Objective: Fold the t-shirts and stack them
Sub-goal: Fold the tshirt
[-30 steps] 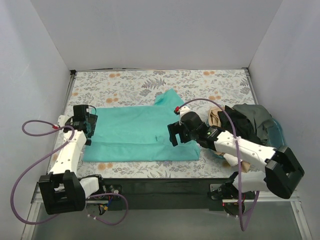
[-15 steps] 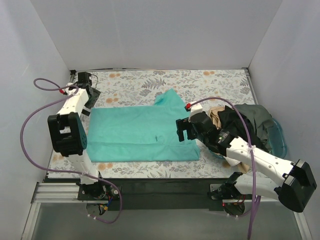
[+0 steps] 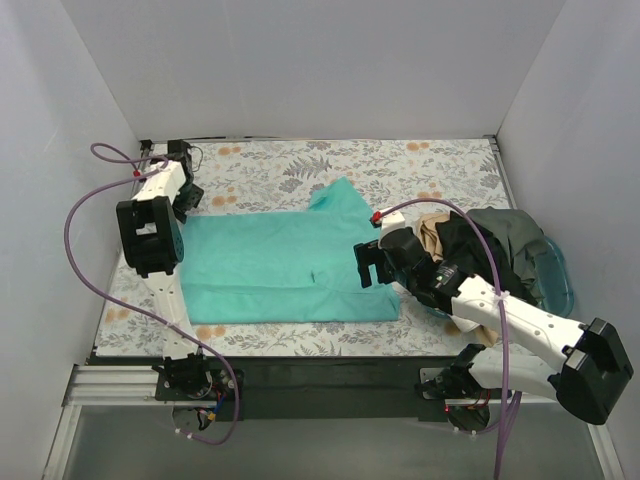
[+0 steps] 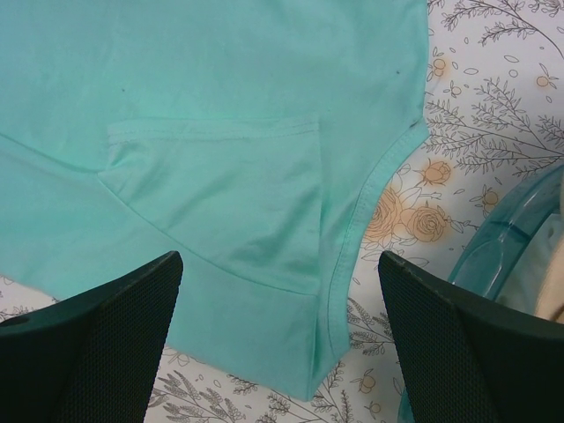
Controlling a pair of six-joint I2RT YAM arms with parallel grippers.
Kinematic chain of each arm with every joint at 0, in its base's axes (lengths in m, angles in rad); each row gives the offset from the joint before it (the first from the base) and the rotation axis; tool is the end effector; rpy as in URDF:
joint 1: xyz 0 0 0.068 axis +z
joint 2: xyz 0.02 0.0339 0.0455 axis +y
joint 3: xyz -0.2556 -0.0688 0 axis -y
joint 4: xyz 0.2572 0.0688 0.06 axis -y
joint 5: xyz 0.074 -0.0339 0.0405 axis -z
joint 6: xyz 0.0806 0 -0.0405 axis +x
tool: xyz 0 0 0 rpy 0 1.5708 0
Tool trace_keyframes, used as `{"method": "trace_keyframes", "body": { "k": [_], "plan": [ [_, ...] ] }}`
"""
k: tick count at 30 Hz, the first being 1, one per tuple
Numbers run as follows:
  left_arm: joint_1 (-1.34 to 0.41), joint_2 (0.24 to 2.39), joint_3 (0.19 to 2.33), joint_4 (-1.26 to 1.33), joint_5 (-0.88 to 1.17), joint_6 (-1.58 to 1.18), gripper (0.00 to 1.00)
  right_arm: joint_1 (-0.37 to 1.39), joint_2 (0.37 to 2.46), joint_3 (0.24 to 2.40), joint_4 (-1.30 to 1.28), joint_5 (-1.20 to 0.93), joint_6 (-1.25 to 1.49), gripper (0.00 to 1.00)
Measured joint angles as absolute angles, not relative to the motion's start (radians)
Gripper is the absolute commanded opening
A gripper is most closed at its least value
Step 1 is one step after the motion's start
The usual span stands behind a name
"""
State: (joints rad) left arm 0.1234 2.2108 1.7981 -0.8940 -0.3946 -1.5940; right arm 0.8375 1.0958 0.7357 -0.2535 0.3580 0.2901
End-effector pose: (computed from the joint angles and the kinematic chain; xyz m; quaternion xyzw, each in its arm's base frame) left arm 0.4637 0.0887 0.1271 -0.7527 0.6156 0.0575 0.2261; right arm 0.2132 0.1945 0.2202 -0.1571 0.8631 0.1086 0.4675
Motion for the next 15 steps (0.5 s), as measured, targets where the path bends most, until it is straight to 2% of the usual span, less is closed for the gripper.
{"method": "trace_keyframes", "body": {
  "k": [4, 9, 13, 14, 15],
  "plan": [
    [0.123, 2.267, 1.835, -0.897, -0.406, -1.589, 0.53, 0.837, 1.099, 0.728, -0.254, 0.358, 0.288, 0.98],
    [0.123, 2.282, 1.851, -0.915, -0.422, -1.588, 0.41, 0.833, 1.104, 0.722, -0.263, 0.358, 0.285, 0.98],
    [0.123, 2.283, 1.854, -0.934, -0.429, -1.594, 0.23, 0.832, 1.115, 0.722, -0.263, 0.364, 0.282, 0.98],
    [0.123, 2.283, 1.854, -0.940, -0.431, -1.594, 0.14, 0.831, 1.122, 0.722, -0.262, 0.368, 0.281, 0.98],
    [0.123, 2.283, 1.854, -0.945, -0.432, -1.597, 0.08, 0.831, 1.130, 0.723, -0.263, 0.373, 0.281, 0.98]
  ]
}}
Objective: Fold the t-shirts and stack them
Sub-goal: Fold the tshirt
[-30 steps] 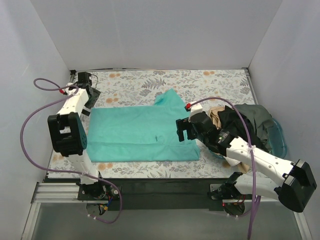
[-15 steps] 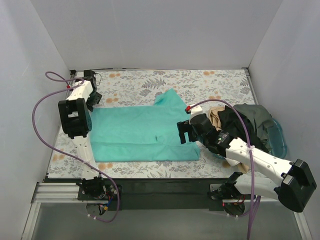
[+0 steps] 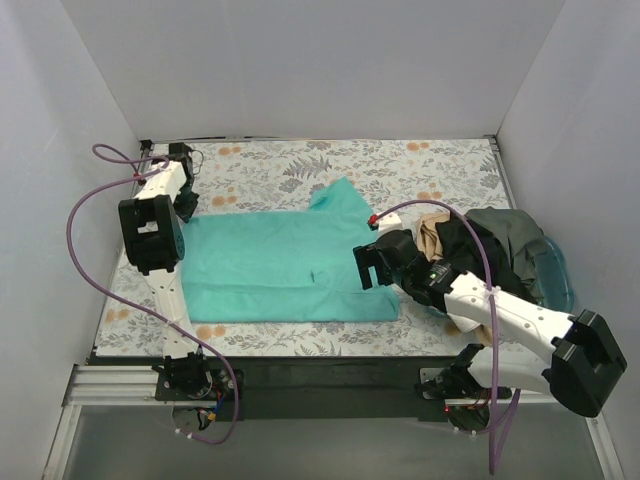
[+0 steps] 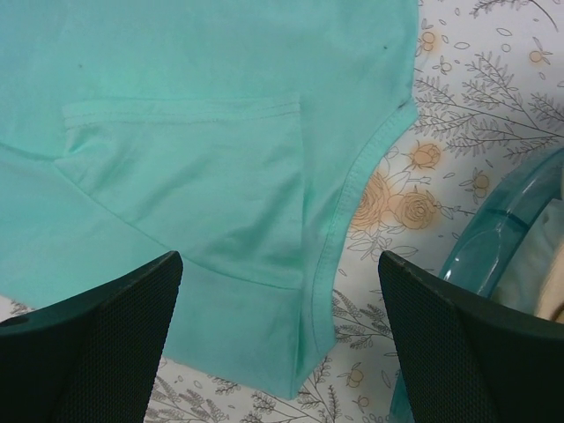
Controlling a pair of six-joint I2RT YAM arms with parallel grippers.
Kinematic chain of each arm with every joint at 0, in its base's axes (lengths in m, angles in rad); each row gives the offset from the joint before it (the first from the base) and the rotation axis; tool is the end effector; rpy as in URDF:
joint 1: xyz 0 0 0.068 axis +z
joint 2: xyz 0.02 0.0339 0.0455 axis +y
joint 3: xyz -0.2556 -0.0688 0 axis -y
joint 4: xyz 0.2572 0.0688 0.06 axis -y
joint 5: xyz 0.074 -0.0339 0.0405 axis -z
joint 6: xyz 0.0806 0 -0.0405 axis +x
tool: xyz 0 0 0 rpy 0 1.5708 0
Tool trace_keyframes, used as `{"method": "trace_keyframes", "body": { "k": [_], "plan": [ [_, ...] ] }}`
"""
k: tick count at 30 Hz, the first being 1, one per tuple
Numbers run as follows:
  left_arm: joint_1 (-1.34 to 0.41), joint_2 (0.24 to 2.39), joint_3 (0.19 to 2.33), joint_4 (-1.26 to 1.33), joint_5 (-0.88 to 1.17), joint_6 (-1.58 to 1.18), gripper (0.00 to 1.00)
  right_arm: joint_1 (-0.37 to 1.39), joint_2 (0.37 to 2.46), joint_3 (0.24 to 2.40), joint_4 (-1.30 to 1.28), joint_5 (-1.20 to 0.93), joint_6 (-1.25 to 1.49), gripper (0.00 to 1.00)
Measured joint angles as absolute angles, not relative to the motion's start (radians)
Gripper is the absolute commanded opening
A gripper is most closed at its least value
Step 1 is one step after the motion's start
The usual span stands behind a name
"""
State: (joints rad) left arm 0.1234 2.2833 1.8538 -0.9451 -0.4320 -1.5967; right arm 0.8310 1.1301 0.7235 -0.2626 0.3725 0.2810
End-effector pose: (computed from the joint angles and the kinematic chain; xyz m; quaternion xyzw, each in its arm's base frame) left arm 0.4668 0.0919 0.1100 -0.7504 0.6183 0.0937 0.2142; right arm 0.2157 0.1928 0.2056 -0.1625 0.8732 0.0844 0.4516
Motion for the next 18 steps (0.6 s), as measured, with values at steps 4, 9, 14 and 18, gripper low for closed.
{"method": "trace_keyframes", "body": {
  "k": [4, 9, 14, 18],
  "plan": [
    [0.125, 2.279, 1.844, -0.956, -0.439, -1.597, 0.00, 0.818, 1.215, 0.774, -0.275, 0.431, 0.283, 0.98],
    [0.125, 2.246, 1.785, -0.909, -0.439, -1.595, 0.00, 0.735, 1.397, 0.998, -0.281, 0.439, 0.278, 0.98],
    [0.125, 2.213, 1.729, -0.857, -0.426, -1.591, 0.00, 0.614, 1.639, 1.295, -0.261, 0.357, 0.290, 0.96],
    [0.128, 2.184, 1.686, -0.830, -0.414, -1.589, 0.00, 0.559, 1.877, 1.553, -0.271, 0.329, 0.294, 0.96]
  ]
}}
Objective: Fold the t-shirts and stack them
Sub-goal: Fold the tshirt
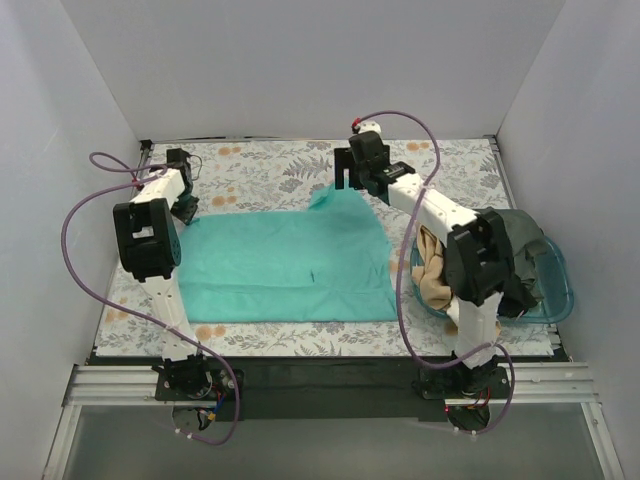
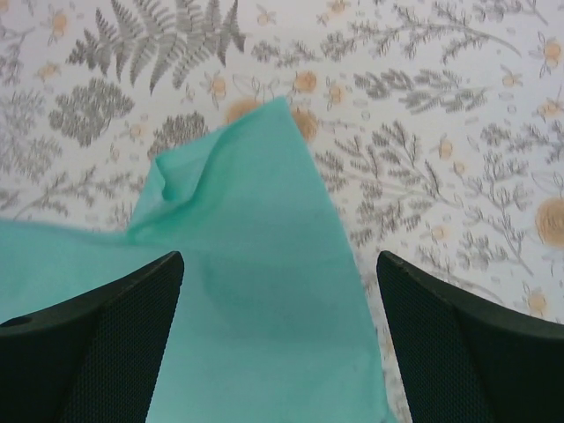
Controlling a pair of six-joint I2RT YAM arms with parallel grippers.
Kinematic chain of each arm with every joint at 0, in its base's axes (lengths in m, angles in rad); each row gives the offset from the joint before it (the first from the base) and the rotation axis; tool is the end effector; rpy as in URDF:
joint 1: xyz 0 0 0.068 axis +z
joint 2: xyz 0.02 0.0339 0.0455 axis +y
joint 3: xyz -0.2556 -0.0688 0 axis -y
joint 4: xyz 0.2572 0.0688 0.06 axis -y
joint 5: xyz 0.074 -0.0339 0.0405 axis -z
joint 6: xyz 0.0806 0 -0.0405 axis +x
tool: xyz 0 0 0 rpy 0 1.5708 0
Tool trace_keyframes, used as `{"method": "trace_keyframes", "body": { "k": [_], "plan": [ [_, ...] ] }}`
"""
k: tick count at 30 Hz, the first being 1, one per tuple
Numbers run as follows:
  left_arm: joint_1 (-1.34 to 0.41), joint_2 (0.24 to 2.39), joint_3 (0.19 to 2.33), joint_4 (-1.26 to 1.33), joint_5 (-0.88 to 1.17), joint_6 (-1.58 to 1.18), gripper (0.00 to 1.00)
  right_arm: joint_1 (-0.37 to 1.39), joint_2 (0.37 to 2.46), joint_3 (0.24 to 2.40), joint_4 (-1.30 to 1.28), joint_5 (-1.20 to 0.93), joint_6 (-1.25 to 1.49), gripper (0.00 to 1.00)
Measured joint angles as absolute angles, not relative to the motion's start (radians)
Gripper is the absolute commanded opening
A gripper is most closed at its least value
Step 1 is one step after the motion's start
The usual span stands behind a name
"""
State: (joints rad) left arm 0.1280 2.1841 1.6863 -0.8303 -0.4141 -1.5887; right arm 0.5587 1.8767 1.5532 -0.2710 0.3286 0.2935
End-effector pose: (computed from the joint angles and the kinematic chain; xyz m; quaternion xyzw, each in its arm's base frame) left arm 0.4494 0.0905 0.1090 -0.7514 0.6162 0.0730 0.2244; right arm 0.4245 0.2347 0.2482 -0.0392 0.8738 0.0597 0.4810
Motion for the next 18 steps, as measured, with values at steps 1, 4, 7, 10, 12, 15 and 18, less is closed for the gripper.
{"method": "trace_keyframes", "body": {
  "k": [1, 4, 7, 10, 12, 15, 18],
  "plan": [
    [0.128, 2.178, 1.678, -0.825, -0.412, -1.589, 0.00, 0.556, 1.927, 1.602, -0.270, 0.330, 0.292, 0.96],
    [0.128, 2.169, 1.662, -0.818, -0.406, -1.589, 0.00, 0.556, 2.127, 1.817, -0.284, 0.349, 0.281, 0.95],
    [0.128, 2.168, 1.661, -0.815, -0.405, -1.589, 0.00, 0.557, 2.286, 1.988, -0.289, 0.373, 0.264, 0.95],
    [0.128, 2.167, 1.659, -0.813, -0.405, -1.587, 0.00, 0.559, 2.398, 2.092, -0.297, 0.400, 0.246, 0.95],
    [0.128, 2.165, 1.657, -0.811, -0.405, -1.586, 0.00, 0.561, 2.448, 2.130, -0.297, 0.416, 0.235, 0.95],
    [0.128, 2.165, 1.655, -0.808, -0.405, -1.582, 0.00, 0.561, 2.484, 2.140, -0.300, 0.432, 0.226, 0.93],
    [0.128, 2.160, 1.647, -0.801, -0.406, -1.581, 0.00, 0.561, 2.508, 2.142, -0.299, 0.447, 0.212, 0.88]
  ]
}}
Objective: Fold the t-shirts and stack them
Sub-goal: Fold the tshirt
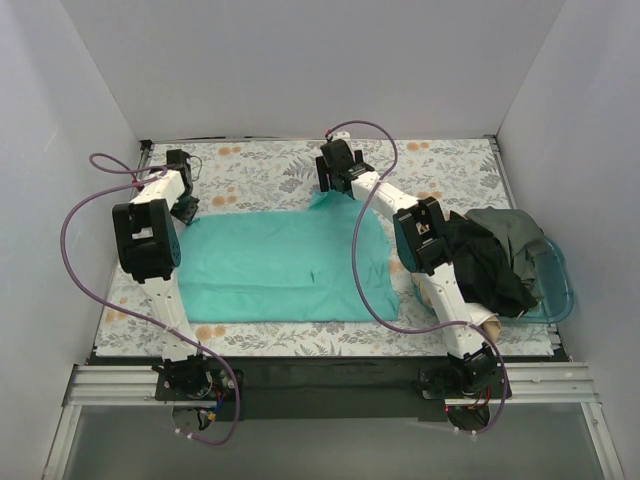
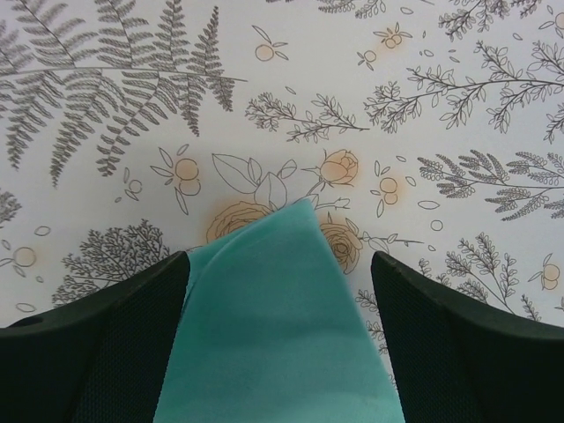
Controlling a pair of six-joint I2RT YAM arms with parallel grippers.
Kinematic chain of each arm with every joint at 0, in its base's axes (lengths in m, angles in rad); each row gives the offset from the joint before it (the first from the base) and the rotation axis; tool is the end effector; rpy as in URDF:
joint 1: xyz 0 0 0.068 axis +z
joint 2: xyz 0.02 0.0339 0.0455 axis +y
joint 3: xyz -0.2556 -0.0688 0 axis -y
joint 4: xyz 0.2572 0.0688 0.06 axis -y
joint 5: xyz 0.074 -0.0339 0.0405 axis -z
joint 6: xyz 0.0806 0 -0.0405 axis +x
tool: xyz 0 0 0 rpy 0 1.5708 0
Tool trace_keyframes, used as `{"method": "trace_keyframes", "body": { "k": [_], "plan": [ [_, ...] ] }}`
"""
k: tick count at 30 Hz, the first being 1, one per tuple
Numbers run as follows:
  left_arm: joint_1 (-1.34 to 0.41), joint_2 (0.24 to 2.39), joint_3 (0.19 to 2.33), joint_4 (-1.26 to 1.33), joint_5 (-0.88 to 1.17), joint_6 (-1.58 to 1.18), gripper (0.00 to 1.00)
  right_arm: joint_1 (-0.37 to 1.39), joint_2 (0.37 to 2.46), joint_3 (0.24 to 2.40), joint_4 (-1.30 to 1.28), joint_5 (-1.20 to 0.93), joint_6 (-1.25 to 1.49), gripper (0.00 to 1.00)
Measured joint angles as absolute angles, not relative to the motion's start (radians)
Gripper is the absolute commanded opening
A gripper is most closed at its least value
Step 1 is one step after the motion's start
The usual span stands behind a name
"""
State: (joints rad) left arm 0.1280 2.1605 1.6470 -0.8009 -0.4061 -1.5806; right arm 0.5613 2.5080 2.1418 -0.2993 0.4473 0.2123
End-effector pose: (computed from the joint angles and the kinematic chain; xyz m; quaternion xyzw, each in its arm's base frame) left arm 0.4454 0.0894 0.1086 -0.7495 0.6185 0.0664 0.2264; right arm 0.5290 0.2915 0.1382 -0.0567 0.8804 -0.0238 0.4702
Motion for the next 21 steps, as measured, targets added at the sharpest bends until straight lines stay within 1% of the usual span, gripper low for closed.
{"method": "trace_keyframes", "body": {
  "k": [3, 6, 9, 10, 12, 13, 15, 16, 18, 19, 20, 21],
  "plan": [
    [0.128, 2.158, 1.641, -0.794, -0.407, -1.577, 0.00, 0.561, 2.529, 2.145, -0.296, 0.454, 0.204, 0.85],
    [0.128, 2.151, 1.629, -0.783, -0.409, -1.574, 0.00, 0.563, 2.529, 2.146, -0.295, 0.464, 0.180, 0.80],
    [0.128, 2.147, 1.621, -0.775, -0.409, -1.572, 0.00, 0.566, 2.529, 2.146, -0.295, 0.470, 0.164, 0.72],
    [0.128, 2.145, 1.618, -0.772, -0.409, -1.571, 0.00, 0.568, 2.529, 2.146, -0.295, 0.472, 0.158, 0.64],
    [0.128, 2.143, 1.613, -0.768, -0.409, -1.569, 0.00, 0.572, 2.529, 2.146, -0.297, 0.477, 0.146, 0.57],
    [0.128, 2.141, 1.611, -0.765, -0.409, -1.568, 0.00, 0.573, 2.529, 2.146, -0.297, 0.477, 0.141, 0.45],
    [0.128, 2.139, 1.607, -0.763, -0.408, -1.567, 0.00, 0.576, 2.529, 2.146, -0.298, 0.475, 0.130, 0.37],
    [0.128, 2.135, 1.601, -0.758, -0.408, -1.567, 0.00, 0.578, 2.529, 2.146, -0.298, 0.471, 0.127, 0.29],
    [0.128, 2.130, 1.592, -0.756, -0.408, -1.567, 0.00, 0.579, 2.529, 2.146, -0.298, 0.466, 0.124, 0.22],
    [0.128, 2.128, 1.591, -0.756, -0.408, -1.567, 0.00, 0.581, 2.529, 2.146, -0.298, 0.464, 0.125, 0.11],
    [0.128, 2.128, 1.590, -0.755, -0.408, -1.567, 0.00, 0.583, 2.529, 2.146, -0.298, 0.462, 0.124, 0.02],
    [0.128, 2.128, 1.590, -0.755, -0.408, -1.567, 0.00, 0.584, 2.529, 2.146, -0.298, 0.459, 0.125, 0.01]
  ]
}}
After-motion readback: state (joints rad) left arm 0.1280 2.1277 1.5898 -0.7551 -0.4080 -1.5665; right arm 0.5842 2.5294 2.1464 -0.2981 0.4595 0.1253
